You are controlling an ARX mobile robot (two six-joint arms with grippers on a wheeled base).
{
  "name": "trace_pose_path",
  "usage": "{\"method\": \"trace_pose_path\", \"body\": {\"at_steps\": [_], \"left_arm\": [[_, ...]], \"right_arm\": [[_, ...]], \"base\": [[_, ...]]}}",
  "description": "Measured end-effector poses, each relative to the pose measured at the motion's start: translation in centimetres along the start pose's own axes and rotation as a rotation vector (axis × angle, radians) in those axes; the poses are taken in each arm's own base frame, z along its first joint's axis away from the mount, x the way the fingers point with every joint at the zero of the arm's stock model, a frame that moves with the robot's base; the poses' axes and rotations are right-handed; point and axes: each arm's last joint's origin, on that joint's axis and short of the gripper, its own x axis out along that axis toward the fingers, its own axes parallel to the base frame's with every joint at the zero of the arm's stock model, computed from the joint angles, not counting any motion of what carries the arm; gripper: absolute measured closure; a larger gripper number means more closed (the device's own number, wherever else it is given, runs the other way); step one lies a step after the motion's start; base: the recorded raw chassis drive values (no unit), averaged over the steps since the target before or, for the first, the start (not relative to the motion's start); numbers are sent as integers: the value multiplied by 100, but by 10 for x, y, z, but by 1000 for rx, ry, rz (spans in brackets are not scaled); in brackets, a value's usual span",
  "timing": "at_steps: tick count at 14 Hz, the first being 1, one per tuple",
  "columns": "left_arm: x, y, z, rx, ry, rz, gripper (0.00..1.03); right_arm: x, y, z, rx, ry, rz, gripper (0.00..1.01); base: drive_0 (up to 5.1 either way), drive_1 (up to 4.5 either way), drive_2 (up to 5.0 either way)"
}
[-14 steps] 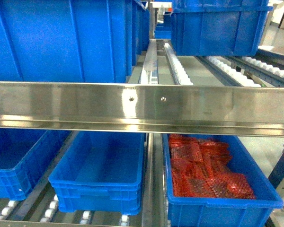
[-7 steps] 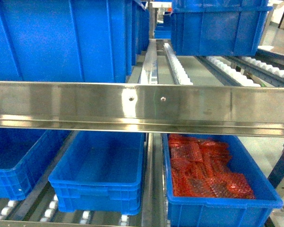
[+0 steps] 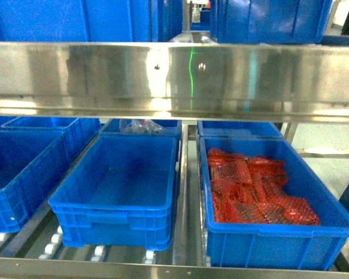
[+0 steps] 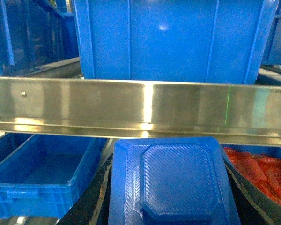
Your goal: Pick blue part to blue bin on bottom shelf
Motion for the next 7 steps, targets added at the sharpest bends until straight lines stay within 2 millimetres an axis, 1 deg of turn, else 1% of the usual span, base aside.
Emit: {"method": "trace_pose_path", "body": {"at_steps": [7], "left_arm": [[0, 0, 0, 0, 0, 0, 59]], "right_arm": [[0, 0, 0, -2, -1, 0, 3]], "base": [[0, 0, 0]]}}
